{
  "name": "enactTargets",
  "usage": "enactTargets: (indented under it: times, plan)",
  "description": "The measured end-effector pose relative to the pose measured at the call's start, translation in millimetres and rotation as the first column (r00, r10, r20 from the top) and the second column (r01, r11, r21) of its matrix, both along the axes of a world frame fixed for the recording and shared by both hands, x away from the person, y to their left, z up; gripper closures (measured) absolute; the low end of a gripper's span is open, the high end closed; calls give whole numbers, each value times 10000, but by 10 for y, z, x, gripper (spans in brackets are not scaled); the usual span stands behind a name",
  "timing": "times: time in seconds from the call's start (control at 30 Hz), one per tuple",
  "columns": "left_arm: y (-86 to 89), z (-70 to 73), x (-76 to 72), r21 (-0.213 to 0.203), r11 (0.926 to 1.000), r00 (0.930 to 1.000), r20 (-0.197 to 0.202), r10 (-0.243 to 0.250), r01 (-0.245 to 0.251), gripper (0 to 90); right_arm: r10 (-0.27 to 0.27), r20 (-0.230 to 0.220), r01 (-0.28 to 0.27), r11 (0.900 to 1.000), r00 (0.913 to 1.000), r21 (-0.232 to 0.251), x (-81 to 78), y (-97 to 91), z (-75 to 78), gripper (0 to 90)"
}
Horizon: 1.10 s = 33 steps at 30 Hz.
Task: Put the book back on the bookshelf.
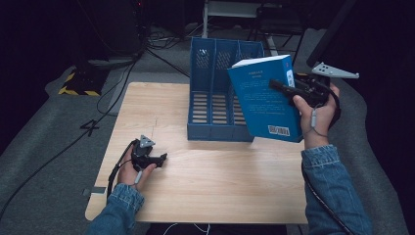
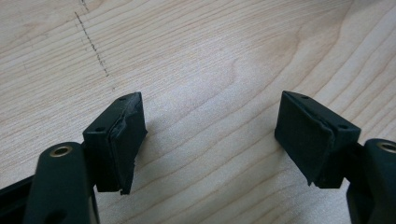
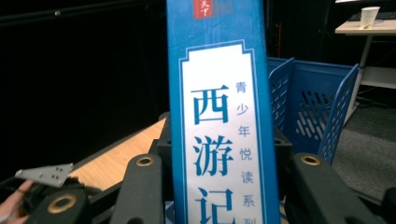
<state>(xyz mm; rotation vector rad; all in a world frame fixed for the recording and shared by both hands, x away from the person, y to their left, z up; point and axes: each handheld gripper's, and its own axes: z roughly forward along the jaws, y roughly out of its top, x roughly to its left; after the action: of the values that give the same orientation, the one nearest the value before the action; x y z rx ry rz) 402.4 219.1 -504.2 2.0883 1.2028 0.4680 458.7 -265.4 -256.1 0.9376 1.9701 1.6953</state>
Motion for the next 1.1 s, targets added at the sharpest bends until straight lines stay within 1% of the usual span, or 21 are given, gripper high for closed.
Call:
enactTargets:
  times: [0.1,0.2,0.23,0.27,0.3,0.47,0.6,0.7,0.73,0.83,0.93,1.0,1.1]
  plan:
    - [0,0,0,8,10000,10000,7,-8,8,248,-103,-26,104,9998,9999,185,79,0,20,614]
    - [-1,-1,0,-13,10000,10000,3,-2,2,248,-269,-39,270,9993,9996,256,170,6,38,614]
    - [-1,-1,0,-13,10000,10000,3,-2,2,248,-269,-39,270,9993,9996,256,170,6,38,614]
    - [1,1,0,13,10000,10000,0,-8,8,248,-363,-45,364,9989,9993,309,232,4,51,614]
    - [1,1,0,13,10000,10000,0,-8,8,248,-363,-45,364,9989,9993,309,232,4,51,614]
    - [-1,0,0,-28,10000,10000,-13,4,-4,248,-634,-61,637,9962,9980,601,371,-31,53,614]
    - [0,1,0,0,10000,10000,-10,-5,5,248,-1023,-309,1044,9913,9943,798,524,-86,35,614]
    - [0,2,0,12,10000,10000,-8,-9,9,248,-1353,-350,1377,9874,9902,774,609,-108,24,614]
    - [0,2,0,12,10000,10000,-8,-9,9,248,-1353,-350,1377,9874,9902,774,609,-108,24,614]
    - [0,2,0,9,10000,10000,-9,-7,7,248,-1700,-386,1726,9816,9847,817,687,-127,16,613]
    - [0,2,-1,4,10000,10000,-16,-3,3,248,-1837,-538,1887,9759,9815,1098,772,-171,-4,613]
    - [-2,0,-1,-27,10000,10000,-14,7,-7,248,-1923,-724,2002,9718,9787,1245,832,-209,-16,613]
    - [-2,1,-1,-31,10000,10000,-30,10,-10,248,-2206,-954,2333,9603,9707,1530,907,-270,-65,613]
